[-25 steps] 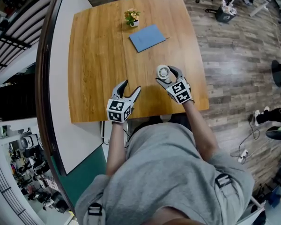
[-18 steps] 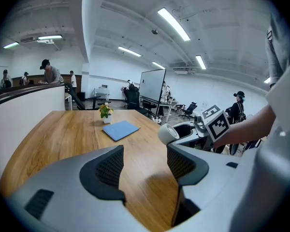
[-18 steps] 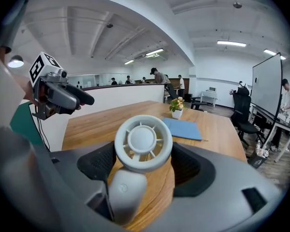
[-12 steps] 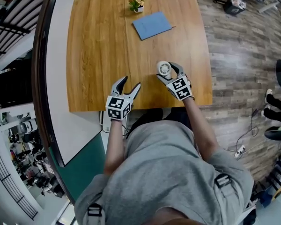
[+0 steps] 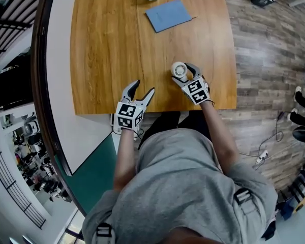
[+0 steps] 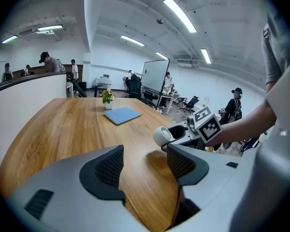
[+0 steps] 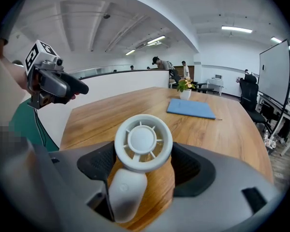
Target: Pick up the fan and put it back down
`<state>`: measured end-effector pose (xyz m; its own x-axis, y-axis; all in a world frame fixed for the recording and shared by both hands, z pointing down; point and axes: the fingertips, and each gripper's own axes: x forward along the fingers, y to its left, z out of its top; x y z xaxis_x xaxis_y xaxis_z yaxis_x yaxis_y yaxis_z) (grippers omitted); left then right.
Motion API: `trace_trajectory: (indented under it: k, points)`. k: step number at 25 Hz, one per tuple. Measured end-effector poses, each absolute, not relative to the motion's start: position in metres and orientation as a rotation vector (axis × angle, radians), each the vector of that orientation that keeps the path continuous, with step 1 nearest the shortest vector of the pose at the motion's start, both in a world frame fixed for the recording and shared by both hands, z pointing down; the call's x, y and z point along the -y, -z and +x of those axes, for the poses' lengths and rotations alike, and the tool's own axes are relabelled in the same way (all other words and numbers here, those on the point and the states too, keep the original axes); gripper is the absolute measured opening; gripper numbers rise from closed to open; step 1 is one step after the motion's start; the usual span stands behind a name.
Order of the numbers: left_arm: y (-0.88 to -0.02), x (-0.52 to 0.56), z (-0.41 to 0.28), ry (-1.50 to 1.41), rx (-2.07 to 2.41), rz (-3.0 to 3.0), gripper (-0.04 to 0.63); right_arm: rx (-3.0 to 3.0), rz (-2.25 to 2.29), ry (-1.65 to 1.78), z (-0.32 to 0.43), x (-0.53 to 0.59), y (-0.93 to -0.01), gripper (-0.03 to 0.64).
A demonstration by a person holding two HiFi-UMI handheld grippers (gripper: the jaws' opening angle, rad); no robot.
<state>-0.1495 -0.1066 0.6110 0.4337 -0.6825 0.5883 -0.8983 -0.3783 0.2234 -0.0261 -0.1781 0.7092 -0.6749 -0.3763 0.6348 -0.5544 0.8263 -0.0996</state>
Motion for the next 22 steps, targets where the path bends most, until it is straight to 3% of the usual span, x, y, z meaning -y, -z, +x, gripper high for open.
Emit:
trace_trajectory:
  k: [22]
  points:
    - [-0.633, 0.097, -0.145, -0.563, 1.311, 2.149, 0.295, 2.286, 0.696, -0.351, -0.022, 0.177, -0.762, 0.37]
